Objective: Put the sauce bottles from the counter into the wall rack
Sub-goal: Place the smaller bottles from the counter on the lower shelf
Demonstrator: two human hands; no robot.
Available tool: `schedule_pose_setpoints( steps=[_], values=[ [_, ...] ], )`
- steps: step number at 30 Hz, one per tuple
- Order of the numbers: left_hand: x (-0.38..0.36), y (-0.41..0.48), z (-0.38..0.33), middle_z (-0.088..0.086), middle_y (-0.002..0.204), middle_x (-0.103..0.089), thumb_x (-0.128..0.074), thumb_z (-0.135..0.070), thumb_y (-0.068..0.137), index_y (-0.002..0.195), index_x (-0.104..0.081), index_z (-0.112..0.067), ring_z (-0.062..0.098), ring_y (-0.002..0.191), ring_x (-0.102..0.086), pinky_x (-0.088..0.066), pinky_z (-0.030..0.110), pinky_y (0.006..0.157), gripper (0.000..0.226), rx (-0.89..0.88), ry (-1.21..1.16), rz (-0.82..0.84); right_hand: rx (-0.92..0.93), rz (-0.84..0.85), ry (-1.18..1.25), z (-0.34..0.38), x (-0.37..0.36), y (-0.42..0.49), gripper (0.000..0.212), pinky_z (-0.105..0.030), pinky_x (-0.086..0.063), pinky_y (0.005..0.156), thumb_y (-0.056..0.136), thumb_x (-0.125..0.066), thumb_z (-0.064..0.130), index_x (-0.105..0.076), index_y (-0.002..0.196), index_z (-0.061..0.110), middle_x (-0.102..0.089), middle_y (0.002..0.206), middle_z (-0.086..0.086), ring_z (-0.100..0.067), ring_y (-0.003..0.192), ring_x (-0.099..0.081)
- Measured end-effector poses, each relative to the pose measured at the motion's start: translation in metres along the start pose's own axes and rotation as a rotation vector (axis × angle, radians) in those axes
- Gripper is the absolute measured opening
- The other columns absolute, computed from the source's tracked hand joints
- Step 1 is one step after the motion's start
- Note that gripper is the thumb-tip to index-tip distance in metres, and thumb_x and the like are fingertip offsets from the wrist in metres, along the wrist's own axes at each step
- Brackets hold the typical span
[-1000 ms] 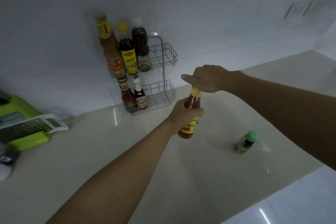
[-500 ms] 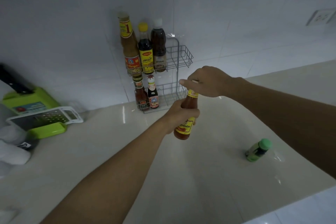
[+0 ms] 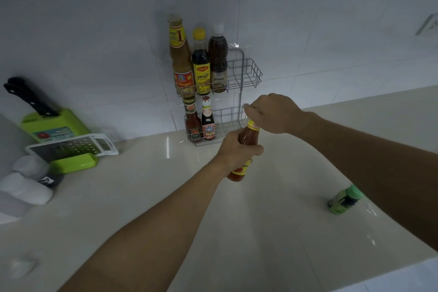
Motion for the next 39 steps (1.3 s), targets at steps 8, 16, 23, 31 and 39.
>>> schedule_pose_setpoints(
  steps=[8,16,23,31,39],
  values=[
    [-0.001,-0.003,0.013,-0.002,0.058,-0.056,-0.077,-0.018,0.066,0.071,-0.055,-0.015,0.020,0.056,-0.058,-0.051,0.035,0.059,0.022,-0.039,-0.002,-0.098,-0.084,-0.046,0.008,0.006,-0.019,0.000,0.042,-0.028,-0.021,0.049,0.093,-0.038,0.030,-0.031,0.055,0.013,-0.035,0.054,-0.002,-0.024,0.056,-0.036],
    [0.018,0.007,0.013,0.008,0.099,-0.066,-0.080,-0.009,0.069,0.118,-0.046,-0.017,0.016,0.079,-0.068,-0.056,0.027,0.063,0.060,-0.051,-0.177,-0.234,-0.316,0.146,1.028,0.009,-0.050,-0.011,0.031,-0.013,-0.047,0.058,0.080,-0.077,0.047,-0.075,0.083,0.016,-0.071,0.073,0.006,-0.003,0.068,-0.064],
    [0.027,0.037,0.039,0.000,0.105,-0.062,-0.080,0.000,0.073,0.135,-0.026,-0.014,0.017,0.093,-0.065,-0.058,0.028,0.074,0.084,-0.009,-0.160,-0.196,-0.271,0.108,1.001,0.002,-0.088,0.000,0.022,-0.032,-0.057,0.084,0.082,-0.079,0.033,-0.077,0.102,0.023,-0.076,0.098,0.002,-0.016,0.096,-0.070],
    [0.076,0.050,0.084,0.004,0.144,-0.038,-0.080,-0.017,0.070,0.152,-0.027,-0.015,0.023,0.134,-0.039,-0.038,0.031,0.107,0.098,0.233,0.007,-0.324,-0.296,-0.099,0.725,-0.019,-0.092,0.052,0.040,-0.038,-0.054,0.091,0.078,-0.082,0.028,-0.071,0.112,0.011,-0.072,0.107,-0.008,-0.022,0.102,-0.066],
    [0.116,0.065,0.114,0.010,0.161,-0.015,-0.079,-0.023,0.071,0.160,-0.008,-0.009,0.030,0.149,-0.023,-0.032,0.043,0.120,0.115,0.433,0.094,-0.435,-0.296,-0.135,0.714,-0.025,-0.115,0.092,0.043,-0.031,-0.051,0.087,0.075,-0.083,0.027,-0.070,0.114,0.012,-0.072,0.108,-0.007,-0.019,0.102,-0.065]
  ],
)
Point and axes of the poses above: each hand's wrist, its own y-axis towards the middle knuckle, its own x-axis out of the back of the hand, z = x × y, the point moved 6 cm from there along y, towards the middle knuckle
